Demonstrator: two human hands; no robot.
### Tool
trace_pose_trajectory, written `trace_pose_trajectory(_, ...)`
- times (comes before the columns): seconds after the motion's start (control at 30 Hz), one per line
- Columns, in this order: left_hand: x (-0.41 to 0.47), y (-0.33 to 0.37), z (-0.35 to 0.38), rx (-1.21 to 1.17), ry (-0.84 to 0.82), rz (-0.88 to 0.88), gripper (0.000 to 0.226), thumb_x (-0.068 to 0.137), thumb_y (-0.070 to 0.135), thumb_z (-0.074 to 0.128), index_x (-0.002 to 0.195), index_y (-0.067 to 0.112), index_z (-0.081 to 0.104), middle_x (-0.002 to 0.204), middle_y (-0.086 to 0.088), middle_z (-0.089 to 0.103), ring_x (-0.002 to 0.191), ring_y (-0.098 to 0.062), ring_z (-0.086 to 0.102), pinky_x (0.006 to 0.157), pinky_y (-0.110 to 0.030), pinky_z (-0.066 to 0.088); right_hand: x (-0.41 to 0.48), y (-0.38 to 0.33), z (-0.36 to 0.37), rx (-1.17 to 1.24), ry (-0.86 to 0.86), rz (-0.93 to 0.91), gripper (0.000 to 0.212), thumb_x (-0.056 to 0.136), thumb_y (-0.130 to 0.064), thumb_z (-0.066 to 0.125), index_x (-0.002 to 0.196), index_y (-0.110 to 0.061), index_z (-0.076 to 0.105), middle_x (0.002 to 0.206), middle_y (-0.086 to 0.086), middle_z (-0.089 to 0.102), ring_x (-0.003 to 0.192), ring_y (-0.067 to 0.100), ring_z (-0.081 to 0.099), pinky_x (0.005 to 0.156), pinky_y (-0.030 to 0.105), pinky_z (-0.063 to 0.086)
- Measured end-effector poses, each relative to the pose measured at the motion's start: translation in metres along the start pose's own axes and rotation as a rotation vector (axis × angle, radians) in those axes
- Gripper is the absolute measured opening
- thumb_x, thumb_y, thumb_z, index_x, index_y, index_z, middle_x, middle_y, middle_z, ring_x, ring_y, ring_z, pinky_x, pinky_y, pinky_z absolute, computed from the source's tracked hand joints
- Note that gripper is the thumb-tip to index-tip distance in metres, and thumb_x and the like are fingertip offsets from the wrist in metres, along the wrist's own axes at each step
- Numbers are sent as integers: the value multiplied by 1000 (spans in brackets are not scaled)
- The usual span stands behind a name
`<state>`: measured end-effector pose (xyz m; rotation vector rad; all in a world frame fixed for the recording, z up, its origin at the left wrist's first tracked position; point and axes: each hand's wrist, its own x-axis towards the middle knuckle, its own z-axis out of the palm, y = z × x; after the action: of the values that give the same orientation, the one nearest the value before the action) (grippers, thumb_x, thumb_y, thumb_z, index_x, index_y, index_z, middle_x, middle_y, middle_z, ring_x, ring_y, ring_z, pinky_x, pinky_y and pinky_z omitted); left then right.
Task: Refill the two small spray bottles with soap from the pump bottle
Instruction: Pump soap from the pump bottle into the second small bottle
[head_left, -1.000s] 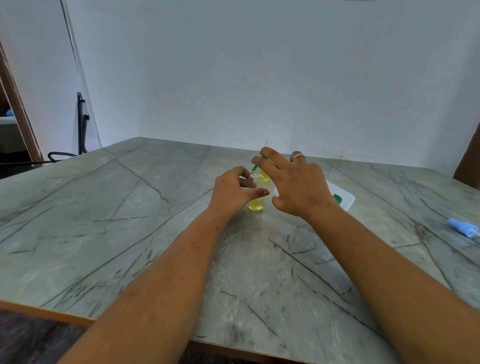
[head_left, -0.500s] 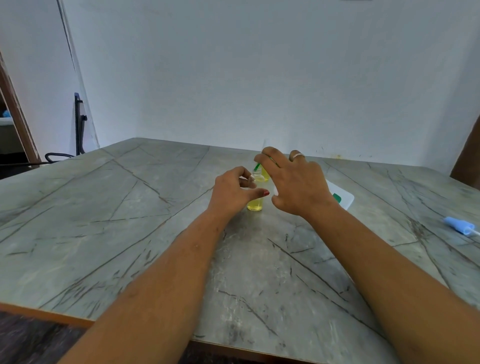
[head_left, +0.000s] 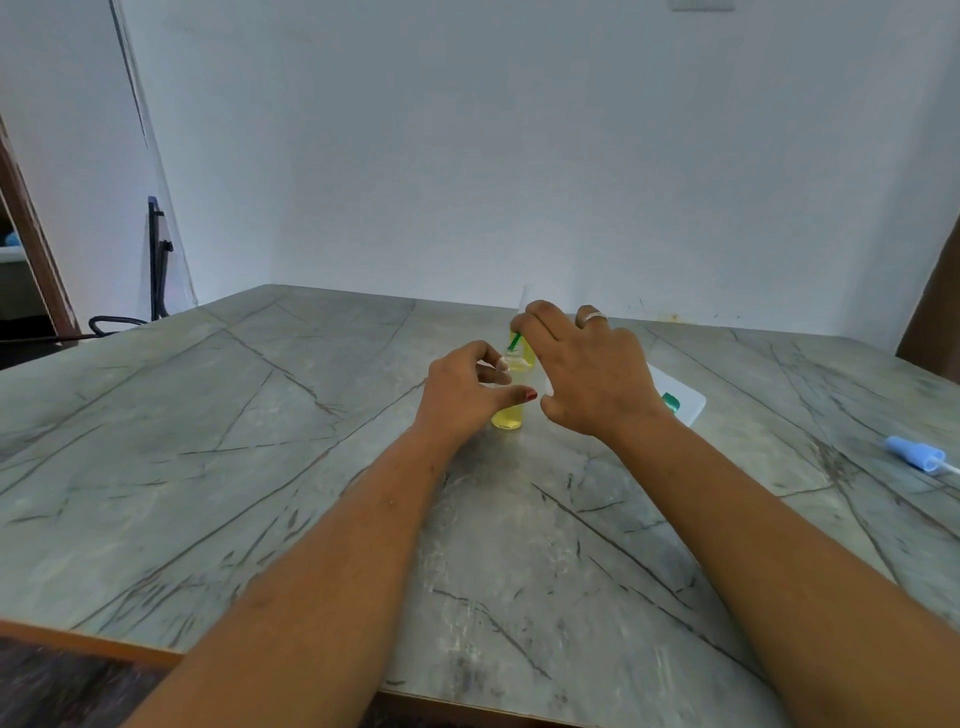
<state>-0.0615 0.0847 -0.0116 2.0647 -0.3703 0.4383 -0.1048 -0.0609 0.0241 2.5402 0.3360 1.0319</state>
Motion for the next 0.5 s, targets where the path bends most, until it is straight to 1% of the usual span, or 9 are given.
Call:
trace_pose_trajectory(0.07, 0, 0, -1, -4, 6, 1, 41, 62, 44, 81, 86, 29, 51, 86, 12, 60, 77, -6, 59, 59, -9, 39, 0, 1, 2, -16, -14, -11, 81, 68, -40, 72, 134, -28, 27, 138, -5, 34, 106, 29, 54, 53, 26, 36)
trace_pose_trajectory(0.13, 0, -1, -1, -6, 1, -1, 42, 63, 43, 80, 89, 26, 52, 89, 9, 61, 80, -7, 59, 62, -10, 41, 1, 2, 3, -20, -10, -10, 83, 67, -40, 72, 135, -28, 26, 139, -5, 33, 106, 30, 54, 53, 27, 36)
trace_pose_trajectory(0.27, -1, 2, -1, -9, -22, 9, 45, 63, 43, 80, 94, 23, 54, 101, 3, 65, 84, -10, 61, 68, -15, 46, 2, 4, 2, 28, 0, 10, 74, 66, -45, 75, 127, -27, 36, 127, -3, 45, 103, 29, 56, 56, 29, 45)
trace_pose_trajectory(0.33, -2, 3, -1, -9, -24, 8, 44, 64, 42, 80, 94, 23, 54, 103, 2, 66, 85, -11, 61, 71, -18, 47, 2, 5, 1, 45, 0, 12, 72, 66, -47, 75, 124, -27, 38, 124, -3, 47, 102, 28, 56, 58, 30, 48)
trace_pose_trajectory(0.4, -2, 3, -1, -17, -22, 7, 44, 63, 42, 80, 93, 23, 55, 102, 1, 66, 84, -11, 61, 71, -18, 48, 2, 4, 2, 50, 7, 2, 71, 66, -47, 75, 123, -26, 38, 123, -3, 48, 102, 27, 56, 57, 29, 46)
trace_pose_trajectory(0.5, -1, 2, 0, -10, -8, 1, 44, 63, 43, 80, 93, 24, 53, 101, 2, 66, 83, -10, 61, 70, -18, 48, 1, 3, 2, 28, 6, -10, 74, 66, -43, 74, 127, -26, 35, 127, -3, 43, 101, 27, 56, 53, 27, 37)
